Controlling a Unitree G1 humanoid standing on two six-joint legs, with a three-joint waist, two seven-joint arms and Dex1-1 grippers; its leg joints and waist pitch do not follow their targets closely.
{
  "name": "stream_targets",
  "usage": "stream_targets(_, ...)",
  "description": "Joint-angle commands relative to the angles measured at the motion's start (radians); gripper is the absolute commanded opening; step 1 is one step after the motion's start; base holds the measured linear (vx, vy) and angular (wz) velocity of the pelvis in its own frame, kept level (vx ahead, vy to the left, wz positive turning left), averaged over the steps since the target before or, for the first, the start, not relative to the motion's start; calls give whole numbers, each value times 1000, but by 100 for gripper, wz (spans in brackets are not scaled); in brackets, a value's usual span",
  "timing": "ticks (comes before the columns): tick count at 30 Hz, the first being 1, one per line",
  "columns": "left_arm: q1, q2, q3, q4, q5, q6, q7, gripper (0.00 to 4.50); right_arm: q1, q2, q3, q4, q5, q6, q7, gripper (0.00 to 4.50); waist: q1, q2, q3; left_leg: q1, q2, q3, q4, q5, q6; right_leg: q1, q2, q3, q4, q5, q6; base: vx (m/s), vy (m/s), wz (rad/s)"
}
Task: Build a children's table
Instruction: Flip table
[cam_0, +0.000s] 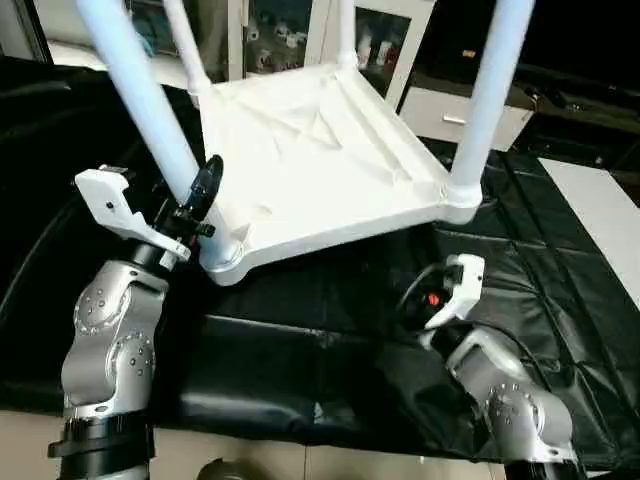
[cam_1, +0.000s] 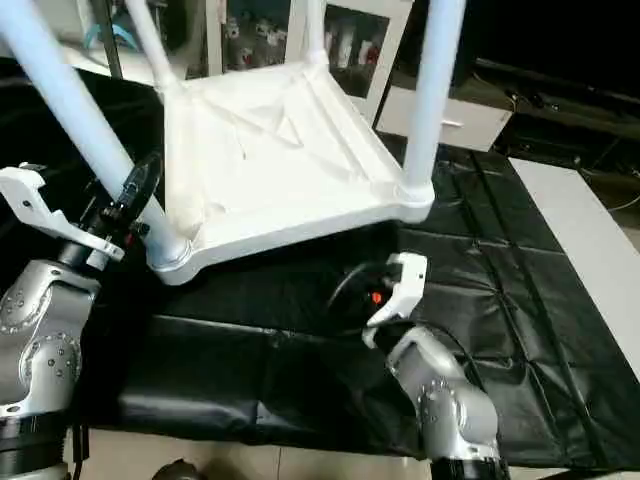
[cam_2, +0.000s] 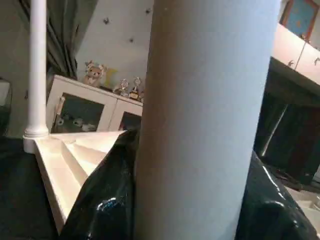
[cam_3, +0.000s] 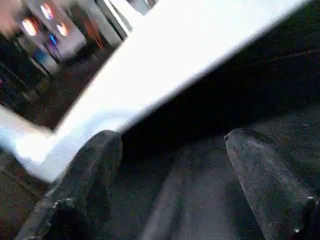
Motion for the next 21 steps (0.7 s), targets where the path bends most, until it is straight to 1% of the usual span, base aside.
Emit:
stream_targets(1,-9,-49,-29,-36,-108,13,-19,192,-34,2,-60,28,90,35,6,418,-9,21,-58,21,15,9,-84,-268,-63,32,-43,25,-56,-178,-99,0,0,0)
stream_targets(2,-9,-49,-29,-36,-108,13,-19,192,-34,2,-60,28,90,35,6,418,-10,22,-56,19,15,8,-85,-281,-65,32,-43,25,-56,-197,-95,0,0,0)
stream_targets(3,-9,-49,-29,-36,-108,13,-19,192,-34,2,-60,28,90,35,6,428,-8,23,-57,20,15,9,-85,-282,-67,32,-44,25,-58,-203,-91,0,0,0)
stream_targets(4,-8,-51,-29,-37,-107,14,-17,192,-51,7,-71,45,104,45,13,436,-7,20,-58,19,15,9,-84,-274,-68,32,-45,26,-57,-198,-91,0,0,0)
stream_targets(5,-7,-52,-27,-40,-110,16,-17,192,-66,13,-84,62,116,53,14,445,-7,21,-57,16,15,8,-85,-270,-70,34,-45,26,-57,-199,-90,0,0,0)
stream_targets(6,-5,-53,-25,-44,-114,18,-16,192,-95,27,-108,98,130,59,1,445,-11,17,-59,14,14,8,-85,-265,-74,35,-46,25,-53,-201,-93,0,0,0)
stream_targets(7,-4,-53,-23,-47,-117,20,-18,192,-107,34,-120,114,139,60,-7,445,-11,18,-58,13,13,8,-86,-270,-76,34,-46,25,-55,-212,-91,0,0,0)
stream_targets(8,-2,-54,-19,-54,-124,26,-22,192,-141,51,-151,160,163,58,-32,445,-12,17,-58,13,13,8,-85,-272,-77,32,-48,26,-55,-224,-91,0,0,0)
stream_targets(9,0,-54,-16,-58,-125,30,-25,192,-160,58,-167,187,174,54,-54,445,-15,17,-58,11,12,7,-87,-277,-78,34,-48,25,-55,-234,-91,0,0,0)
stream_targets(10,3,-56,-14,-63,-129,34,-31,192,-176,62,-179,212,184,47,-69,445,-15,18,-60,18,12,10,-83,-280,-80,28,-48,25,-57,-242,-91,0,0,0)
stream_targets(11,5,-57,-13,-66,-133,38,-34,192,-186,64,-187,228,191,38,-77,448,-16,18,-59,16,13,10,-83,-265,-80,29,-46,25,-55,-226,-92,0,0,0)
stream_targets(12,7,-59,-13,-70,-134,40,-36,192,-203,69,-199,256,194,23,-96,448,-15,18,-60,17,13,11,-82,-259,-81,29,-46,25,-53,-214,-93,0,0,0)
stream_targets(14,13,-61,-14,-79,-144,48,-44,192,-235,81,-226,304,203,0,-116,450,-15,19,-61,15,12,12,-81,-236,-84,29,-44,24,-49,-179,-99,0,0,0)
stream_targets(17,19,-63,-14,-84,-148,53,-46,192,-259,89,-236,338,190,-18,-117,450,-13,19,-63,16,11,15,-79,-209,-79,32,-41,23,-45,-134,-101,0,0,0)
stream_targets(18,20,-63,-13,-85,-148,54,-46,192,-269,92,-241,352,184,-26,-120,450,-14,18,-63,13,11,14,-80,-204,-79,34,-41,23,-44,-134,-98,0,0,0)
stream_targets(19,21,-64,-13,-86,-148,55,-47,192,-281,95,-248,370,178,-39,-130,450,-13,17,-64,15,10,15,-79,-197,-78,34,-41,23,-45,-132,-95,0,0,0)
stream_targets(20,22,-65,-13,-87,-147,56,-47,192,-294,99,-260,389,182,-50,-138,450,-13,16,-64,15,10,16,-79,-195,-78,34,-41,23,-45,-134,-93,0,0,0)
stream_targets(21,23,-66,-12,-88,-146,57,-48,192,-302,100,-268,401,185,-56,-144,450,-15,16,-63,13,10,15,-80,-203,-79,34,-42,24,-44,-147,-92,0,0,0)
